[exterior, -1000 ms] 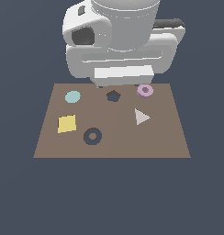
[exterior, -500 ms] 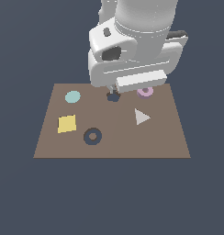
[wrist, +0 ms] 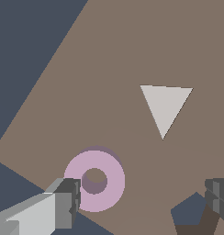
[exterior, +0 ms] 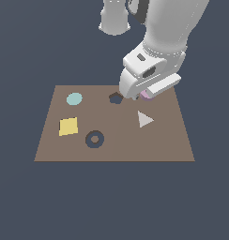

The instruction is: Insert a designated object into the corresponding slot on a board.

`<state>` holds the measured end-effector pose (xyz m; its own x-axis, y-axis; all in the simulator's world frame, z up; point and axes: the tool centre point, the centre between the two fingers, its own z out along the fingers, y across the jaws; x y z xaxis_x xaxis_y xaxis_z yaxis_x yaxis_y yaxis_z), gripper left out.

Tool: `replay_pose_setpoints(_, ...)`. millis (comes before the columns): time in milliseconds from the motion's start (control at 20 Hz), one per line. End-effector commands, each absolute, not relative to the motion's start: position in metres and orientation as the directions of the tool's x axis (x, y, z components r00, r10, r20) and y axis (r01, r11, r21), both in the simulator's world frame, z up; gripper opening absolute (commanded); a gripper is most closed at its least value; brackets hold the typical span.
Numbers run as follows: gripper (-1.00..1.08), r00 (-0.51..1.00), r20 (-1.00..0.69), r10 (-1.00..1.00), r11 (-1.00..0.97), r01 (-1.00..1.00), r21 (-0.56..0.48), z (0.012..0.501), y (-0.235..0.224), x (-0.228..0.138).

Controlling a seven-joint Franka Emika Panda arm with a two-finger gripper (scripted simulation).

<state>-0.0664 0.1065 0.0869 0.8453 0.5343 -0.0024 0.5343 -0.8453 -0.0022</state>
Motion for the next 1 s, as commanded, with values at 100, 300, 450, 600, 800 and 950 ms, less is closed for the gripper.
replay_pose_setpoints(100,1.00,0.782,0.000,0.624,-0.782,0.624,-0.002,0.066,0.122,-0.085)
replay_pose_setpoints(300,1.00,0.745,0.001,0.667,-0.745,0.667,-0.002,0.055,0.128,-0.096)
replay_pose_setpoints(450,1.00,0.732,0.001,0.681,-0.732,0.681,-0.001,0.051,0.130,-0.099)
replay_pose_setpoints(600,1.00,0.731,0.000,0.682,-0.731,0.682,0.000,0.050,0.130,-0.100)
replay_pose_setpoints(800,1.00,0.733,0.000,0.680,-0.733,0.680,-0.001,0.047,0.130,-0.100)
replay_pose_setpoints(950,1.00,0.732,0.000,0.681,-0.732,0.681,-0.001,0.038,0.130,-0.100)
